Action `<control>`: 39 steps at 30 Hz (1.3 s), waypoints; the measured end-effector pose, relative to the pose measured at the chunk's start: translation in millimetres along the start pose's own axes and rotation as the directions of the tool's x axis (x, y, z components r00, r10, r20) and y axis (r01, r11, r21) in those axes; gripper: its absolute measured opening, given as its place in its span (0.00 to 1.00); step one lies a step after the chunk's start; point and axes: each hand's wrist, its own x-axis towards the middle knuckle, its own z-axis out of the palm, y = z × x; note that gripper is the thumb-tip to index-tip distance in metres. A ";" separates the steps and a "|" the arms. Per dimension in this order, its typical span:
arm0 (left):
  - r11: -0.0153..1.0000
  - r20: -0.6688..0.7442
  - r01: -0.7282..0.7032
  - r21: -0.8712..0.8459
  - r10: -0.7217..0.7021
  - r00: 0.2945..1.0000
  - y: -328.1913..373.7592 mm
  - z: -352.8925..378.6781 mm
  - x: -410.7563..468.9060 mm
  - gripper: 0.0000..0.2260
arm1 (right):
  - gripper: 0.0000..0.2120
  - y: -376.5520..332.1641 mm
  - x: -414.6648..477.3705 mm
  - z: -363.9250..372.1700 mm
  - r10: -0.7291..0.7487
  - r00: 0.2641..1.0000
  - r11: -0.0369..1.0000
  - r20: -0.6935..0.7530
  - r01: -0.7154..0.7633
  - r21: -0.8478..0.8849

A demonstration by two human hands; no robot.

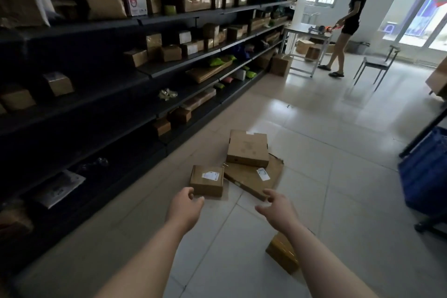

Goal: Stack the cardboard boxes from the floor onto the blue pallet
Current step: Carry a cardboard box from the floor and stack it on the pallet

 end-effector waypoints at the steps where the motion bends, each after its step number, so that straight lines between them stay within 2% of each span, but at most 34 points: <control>1: 1.000 0.004 0.004 0.008 -0.004 1.000 3.4 -2.1 18.6 0.23 | 0.30 -8.7 14.6 2.9 0.007 1.000 1.000 -0.002 -0.007 0.009; 11: 0.991 0.028 0.099 0.088 -0.102 0.994 23.3 -16.1 184.8 0.23 | 0.29 -79.8 156.6 13.8 0.086 0.995 0.996 0.047 -0.087 0.026; 16: 0.984 0.024 0.159 0.077 -0.162 0.987 27.2 1.8 255.5 0.23 | 0.28 -95.5 233.1 15.9 0.089 0.993 0.995 0.078 -0.092 0.031; 24: 0.953 -0.013 0.303 -0.003 -0.303 0.953 26.1 63.2 401.3 0.22 | 0.28 -103.8 403.0 47.5 0.111 0.977 0.992 0.180 -0.120 0.040; 31: 0.910 -0.024 0.415 -0.019 -0.416 0.909 -26.7 123.9 536.1 0.21 | 0.28 -70.8 543.5 124.8 0.193 0.950 0.978 0.245 -0.206 0.026; 39: 0.929 0.018 0.348 0.130 -0.353 0.935 -115.4 208.2 682.0 0.23 | 0.29 2.1 662.7 266.8 0.372 0.875 0.918 0.311 -0.395 0.014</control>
